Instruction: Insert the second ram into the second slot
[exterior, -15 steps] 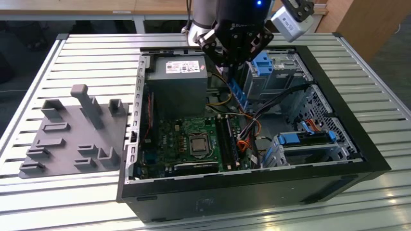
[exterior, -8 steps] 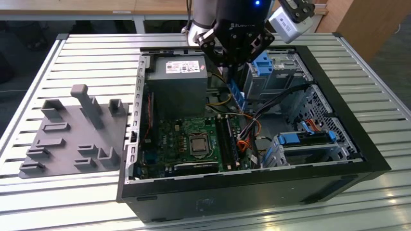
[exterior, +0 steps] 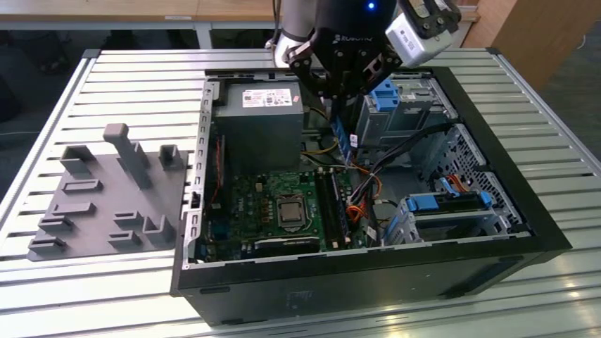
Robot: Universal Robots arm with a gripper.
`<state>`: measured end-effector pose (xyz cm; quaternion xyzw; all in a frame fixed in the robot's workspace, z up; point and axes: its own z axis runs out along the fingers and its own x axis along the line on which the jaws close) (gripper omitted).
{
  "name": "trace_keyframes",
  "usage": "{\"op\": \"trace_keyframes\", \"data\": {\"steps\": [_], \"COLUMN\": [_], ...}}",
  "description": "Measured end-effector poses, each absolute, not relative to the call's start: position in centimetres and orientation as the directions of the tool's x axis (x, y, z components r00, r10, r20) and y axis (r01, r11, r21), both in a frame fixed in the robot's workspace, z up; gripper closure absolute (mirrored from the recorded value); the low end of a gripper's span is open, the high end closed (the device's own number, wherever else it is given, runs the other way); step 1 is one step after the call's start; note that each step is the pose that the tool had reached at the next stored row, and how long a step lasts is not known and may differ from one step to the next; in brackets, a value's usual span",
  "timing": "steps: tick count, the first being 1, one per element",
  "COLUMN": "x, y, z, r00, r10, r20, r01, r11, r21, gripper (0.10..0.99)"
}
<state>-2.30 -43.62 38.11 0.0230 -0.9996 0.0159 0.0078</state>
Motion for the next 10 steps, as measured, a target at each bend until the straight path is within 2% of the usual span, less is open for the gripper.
{"op": "trace_keyframes", "data": {"steps": [10], "x": [-2.30], "y": [-43.68], "z": [37.58], "r00": [-1.000], "r10": [-0.019], "r20": [0.017], "r01": [-0.019], "r11": [0.999], "r21": [-0.032], "gripper": [0.949]}}
